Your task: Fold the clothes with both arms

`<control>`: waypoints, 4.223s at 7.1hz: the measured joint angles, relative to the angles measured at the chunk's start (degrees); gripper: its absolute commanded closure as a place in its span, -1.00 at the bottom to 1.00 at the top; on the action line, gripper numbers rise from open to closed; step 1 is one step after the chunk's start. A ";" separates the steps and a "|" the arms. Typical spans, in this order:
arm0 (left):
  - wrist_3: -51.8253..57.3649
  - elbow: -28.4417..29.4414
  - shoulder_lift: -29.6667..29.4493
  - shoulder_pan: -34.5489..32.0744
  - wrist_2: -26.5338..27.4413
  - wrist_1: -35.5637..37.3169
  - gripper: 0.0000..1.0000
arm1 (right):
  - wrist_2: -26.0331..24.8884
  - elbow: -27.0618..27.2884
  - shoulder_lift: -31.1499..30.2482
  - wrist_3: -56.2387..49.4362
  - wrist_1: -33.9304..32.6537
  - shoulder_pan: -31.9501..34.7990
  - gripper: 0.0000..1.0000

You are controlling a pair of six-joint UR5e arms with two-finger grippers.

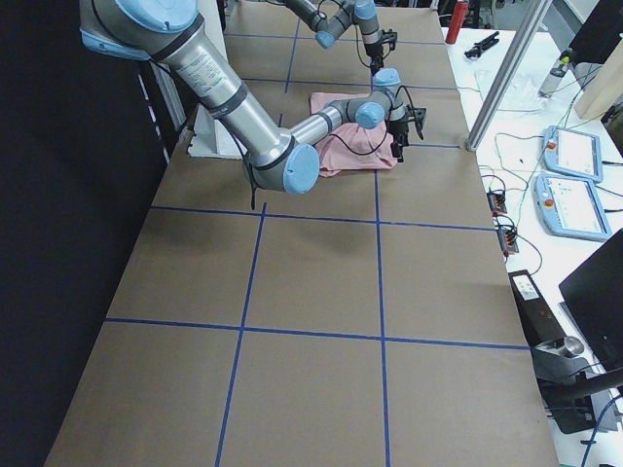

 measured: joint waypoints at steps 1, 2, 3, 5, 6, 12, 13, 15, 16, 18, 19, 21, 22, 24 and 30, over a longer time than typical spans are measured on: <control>-1.41 -5.91 2.96 0.85 -0.10 0.06 -1.00 | 1.70 4.28 -3.05 -1.40 -0.24 0.42 -1.00; -5.79 -11.44 6.18 3.07 -0.07 0.07 -0.66 | 2.40 9.01 -6.33 -1.96 -0.71 0.56 -1.00; -12.26 -15.51 8.89 6.47 0.13 -0.01 -0.27 | 2.59 12.93 -8.66 -2.14 -1.73 0.60 -1.00; -25.39 -18.42 11.58 14.26 2.29 -0.11 -0.19 | 2.65 17.01 -10.60 -2.20 -3.28 0.50 -1.00; -29.55 -18.56 12.08 17.55 3.47 -0.10 -0.19 | 2.61 17.62 -10.89 -2.17 -3.47 0.43 -1.00; -32.32 -17.66 13.37 24.03 4.44 0.28 1.00 | 2.44 17.96 -11.76 -2.21 -3.56 0.33 -1.00; -32.34 -17.82 13.40 24.26 4.43 0.30 1.00 | 2.42 17.97 -11.89 -2.22 -3.56 0.33 -1.00; -32.03 -19.57 15.57 24.26 4.31 0.15 1.00 | 2.24 18.10 -12.11 -2.23 -3.56 0.33 -1.00; -32.06 -21.11 17.61 24.37 4.33 0.01 1.00 | 2.17 18.23 -12.27 -2.23 -3.54 0.33 -1.00; -32.24 -22.21 19.53 25.69 4.46 -0.11 -0.26 | 2.09 18.34 -12.53 -2.22 -3.48 0.33 -1.00; -32.09 -22.32 19.65 26.16 4.46 -0.11 -0.29 | 2.09 18.38 -12.57 -2.22 -3.47 0.32 -1.00; -31.86 -22.31 19.53 26.44 4.39 0.11 -0.21 | 2.10 18.41 -12.59 -2.22 -3.47 0.32 -1.00; -31.85 -22.14 19.46 26.50 4.37 0.23 -0.13 | 2.18 18.44 -12.60 -2.23 -3.47 0.32 -1.00; -31.92 -21.62 19.25 26.66 4.37 0.30 0.22 | 2.32 18.49 -12.65 -2.23 -3.47 0.33 -1.00; -30.01 -21.58 19.12 26.53 4.47 0.31 1.00 | 2.42 18.60 -13.06 -2.22 -3.38 0.24 -1.00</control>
